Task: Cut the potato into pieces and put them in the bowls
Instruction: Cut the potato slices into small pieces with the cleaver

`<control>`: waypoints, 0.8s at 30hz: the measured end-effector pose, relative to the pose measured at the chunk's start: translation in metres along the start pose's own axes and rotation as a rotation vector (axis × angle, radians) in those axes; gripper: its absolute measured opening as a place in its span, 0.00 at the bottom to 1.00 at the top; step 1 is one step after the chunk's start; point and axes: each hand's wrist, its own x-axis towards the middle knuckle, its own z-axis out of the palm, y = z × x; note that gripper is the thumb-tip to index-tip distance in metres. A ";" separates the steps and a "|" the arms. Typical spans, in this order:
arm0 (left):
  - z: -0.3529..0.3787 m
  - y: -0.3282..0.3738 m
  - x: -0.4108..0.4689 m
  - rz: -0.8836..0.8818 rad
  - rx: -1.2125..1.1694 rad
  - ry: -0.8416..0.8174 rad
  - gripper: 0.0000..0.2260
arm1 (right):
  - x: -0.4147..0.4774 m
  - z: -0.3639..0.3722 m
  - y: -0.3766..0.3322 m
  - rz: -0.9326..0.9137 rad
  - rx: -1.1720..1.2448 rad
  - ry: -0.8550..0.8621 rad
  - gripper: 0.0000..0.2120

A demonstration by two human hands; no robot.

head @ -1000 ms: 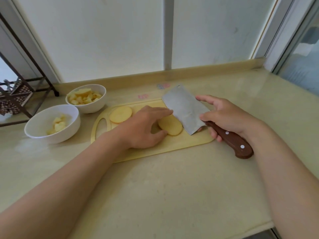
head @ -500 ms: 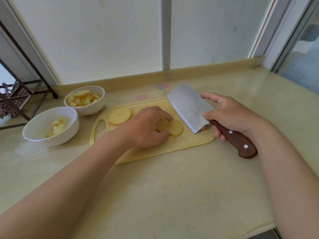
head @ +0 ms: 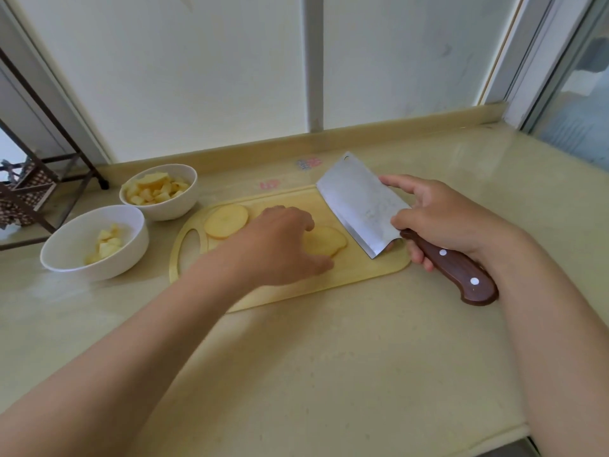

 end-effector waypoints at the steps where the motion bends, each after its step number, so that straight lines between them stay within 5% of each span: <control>1: -0.005 -0.005 0.000 -0.004 -0.041 -0.041 0.30 | 0.000 0.000 0.000 -0.001 -0.006 -0.001 0.34; 11: -0.002 -0.006 -0.001 0.018 -0.212 0.062 0.22 | 0.001 0.008 -0.002 -0.058 -0.048 -0.036 0.37; 24: 0.004 -0.005 0.001 0.006 -0.180 0.053 0.25 | 0.003 0.009 0.000 -0.069 -0.089 -0.049 0.39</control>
